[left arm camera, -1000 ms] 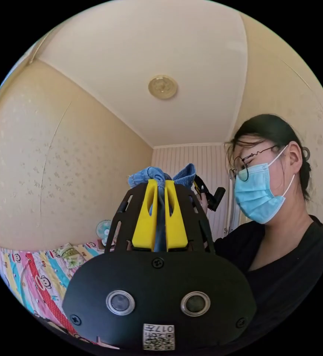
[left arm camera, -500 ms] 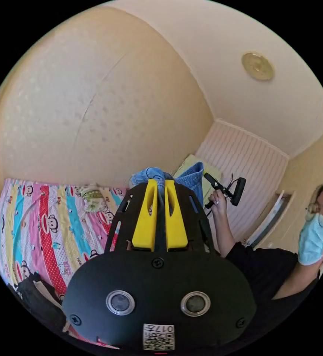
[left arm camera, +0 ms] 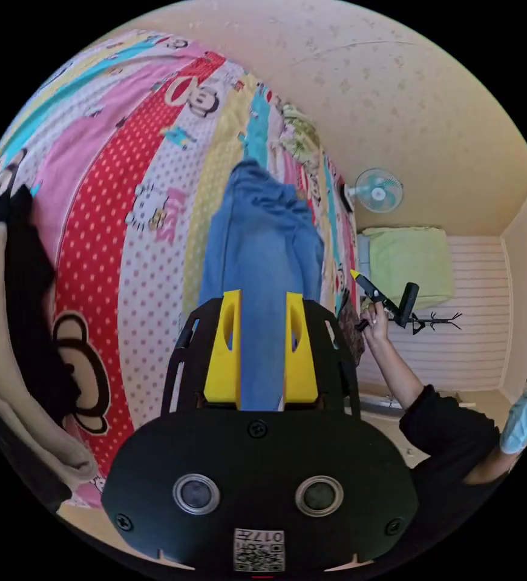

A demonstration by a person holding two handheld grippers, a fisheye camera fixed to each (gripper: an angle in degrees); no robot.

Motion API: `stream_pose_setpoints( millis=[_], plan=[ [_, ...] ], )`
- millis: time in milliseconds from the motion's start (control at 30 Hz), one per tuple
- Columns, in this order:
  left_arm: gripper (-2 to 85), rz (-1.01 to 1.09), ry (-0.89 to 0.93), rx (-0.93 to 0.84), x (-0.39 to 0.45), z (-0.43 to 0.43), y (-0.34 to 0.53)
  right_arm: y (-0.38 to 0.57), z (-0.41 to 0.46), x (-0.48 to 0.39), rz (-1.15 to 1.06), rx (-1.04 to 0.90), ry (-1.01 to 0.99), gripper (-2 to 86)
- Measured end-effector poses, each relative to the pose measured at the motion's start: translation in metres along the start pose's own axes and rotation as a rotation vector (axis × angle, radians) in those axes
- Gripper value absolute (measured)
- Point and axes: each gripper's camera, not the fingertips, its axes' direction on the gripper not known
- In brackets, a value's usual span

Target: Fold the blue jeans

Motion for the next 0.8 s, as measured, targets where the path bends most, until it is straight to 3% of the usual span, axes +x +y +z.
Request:
stream_pose_setpoints(
  millis=[67, 233, 333, 433, 533, 600, 667, 800],
  plan=[
    [12.0, -0.085, 0.058, -0.077, -0.076, 0.001, 0.093, 0.079, 0.041, 0.009, 0.010, -0.190, -0.197, 6.0],
    [14.8, -0.181, 0.178, -0.183, -0.141, -0.010, 0.219, 0.179, 0.068, 0.009, 0.105, -0.401, -0.437, 8.1],
    [15.9, -0.127, 0.141, -0.215, -0.143, -0.018, 0.238, 0.207, 0.086, 0.008, 0.201, -0.487, -0.512, 9.2],
    [15.4, -0.058, 0.074, -0.184, -0.145, -0.037, 0.225, 0.210, 0.087, 0.023, 0.277, -0.436, -0.438, 8.1],
    [8.9, -0.070, -0.077, -0.225, -0.167, -0.054, 0.215, 0.205, 0.078, 0.047, 0.327, -0.415, -0.481, 6.2],
    [4.5, -0.080, 0.039, -0.234, -0.191, -0.075, 0.217, 0.206, 0.078, 0.057, 0.332, -0.469, -0.571, 4.2],
    [3.3, -0.085, 0.363, -0.279, -0.226, -0.107, 0.227, 0.206, 0.074, 0.060, 0.312, -0.546, -0.676, 2.0],
    [2.3, -0.084, 0.593, -0.270, -0.256, -0.187, 0.253, 0.188, 0.022, 0.049, 0.114, -0.526, -0.676, 0.9]
  ],
)
